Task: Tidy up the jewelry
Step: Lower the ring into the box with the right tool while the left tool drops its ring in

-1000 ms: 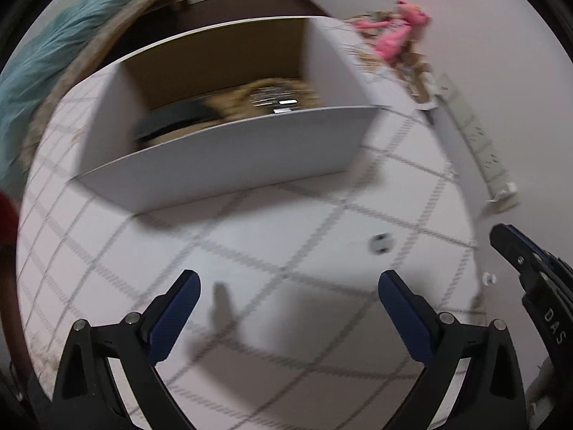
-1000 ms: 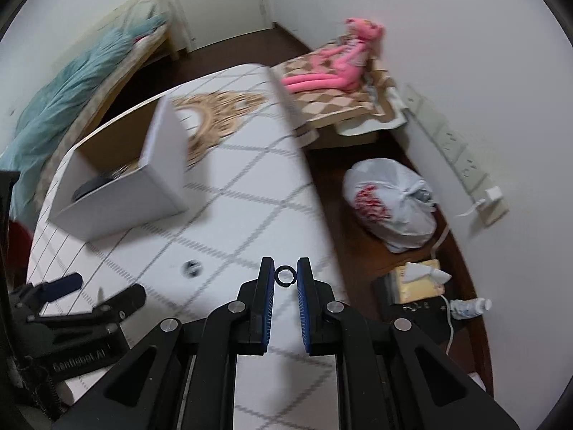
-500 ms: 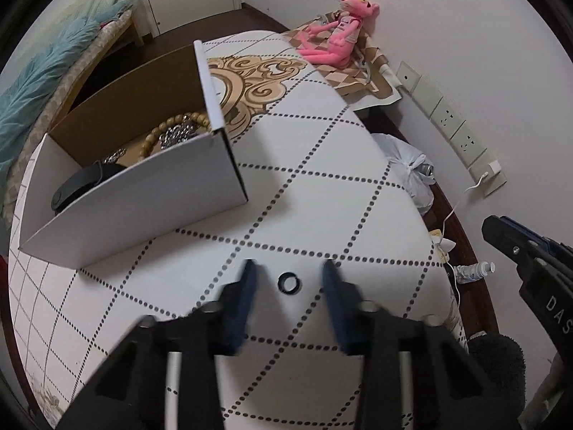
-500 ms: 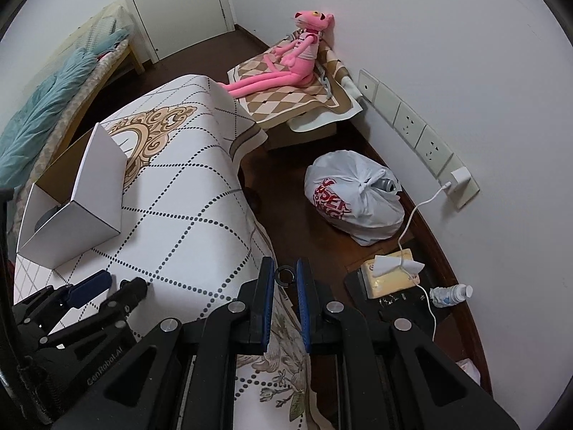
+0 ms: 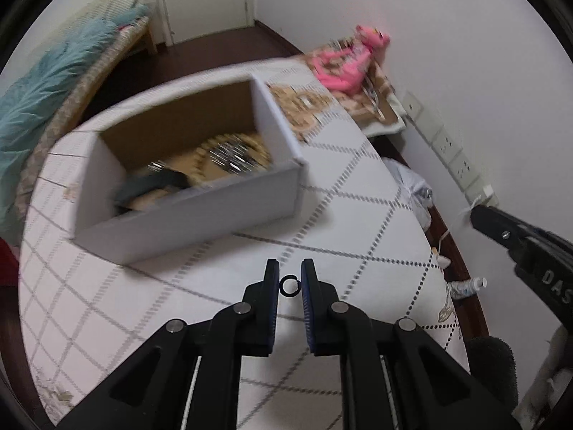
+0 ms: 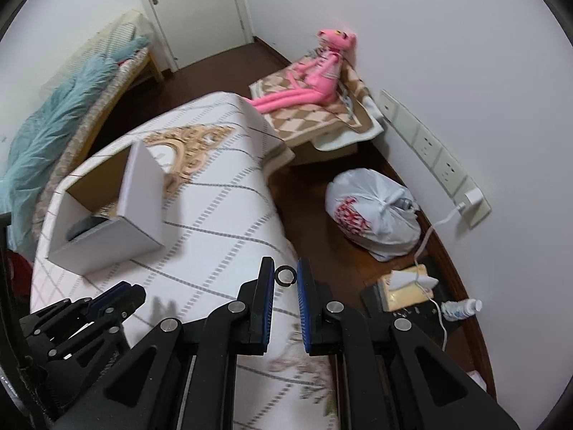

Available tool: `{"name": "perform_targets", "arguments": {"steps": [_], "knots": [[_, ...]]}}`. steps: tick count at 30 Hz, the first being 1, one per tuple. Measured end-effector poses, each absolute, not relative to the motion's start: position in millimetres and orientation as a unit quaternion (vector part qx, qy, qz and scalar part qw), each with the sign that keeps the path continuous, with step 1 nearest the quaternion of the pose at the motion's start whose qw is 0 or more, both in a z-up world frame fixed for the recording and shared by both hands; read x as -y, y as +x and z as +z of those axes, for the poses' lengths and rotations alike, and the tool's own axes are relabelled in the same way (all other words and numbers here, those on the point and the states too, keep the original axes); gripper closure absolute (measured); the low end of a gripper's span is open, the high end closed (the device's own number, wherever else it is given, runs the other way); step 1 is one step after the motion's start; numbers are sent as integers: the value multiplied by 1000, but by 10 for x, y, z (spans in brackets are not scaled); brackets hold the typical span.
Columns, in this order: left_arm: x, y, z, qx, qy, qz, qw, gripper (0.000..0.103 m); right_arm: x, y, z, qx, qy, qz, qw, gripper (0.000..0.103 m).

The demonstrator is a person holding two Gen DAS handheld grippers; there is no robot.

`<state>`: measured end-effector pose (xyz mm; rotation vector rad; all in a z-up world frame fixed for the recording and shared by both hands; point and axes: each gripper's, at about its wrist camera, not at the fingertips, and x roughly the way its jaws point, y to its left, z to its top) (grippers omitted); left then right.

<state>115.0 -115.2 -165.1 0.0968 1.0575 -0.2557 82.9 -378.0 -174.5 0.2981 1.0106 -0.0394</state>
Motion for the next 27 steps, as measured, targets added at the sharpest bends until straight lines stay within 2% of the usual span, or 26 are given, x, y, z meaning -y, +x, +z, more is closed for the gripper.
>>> {"name": "perform_targets", "arguments": {"steps": [8,13,22,27], "knots": [[601,1291,-1008,-447,26,-88,890,94,3296,1059,-1365,-452,145,45,879,90],[315,1582,-798,-438,-3,-80,895,94,3003,1355,-1208,-448,159,93,875,90],[-134,2250,-906,-498,-71,-98,859,94,2637,2217,-1425,-518,209,166,813,90],[-240,2506,-1060,-532,-98,-99,835,93,2450,2577,-1573,-551,196,184,790,90]]}}
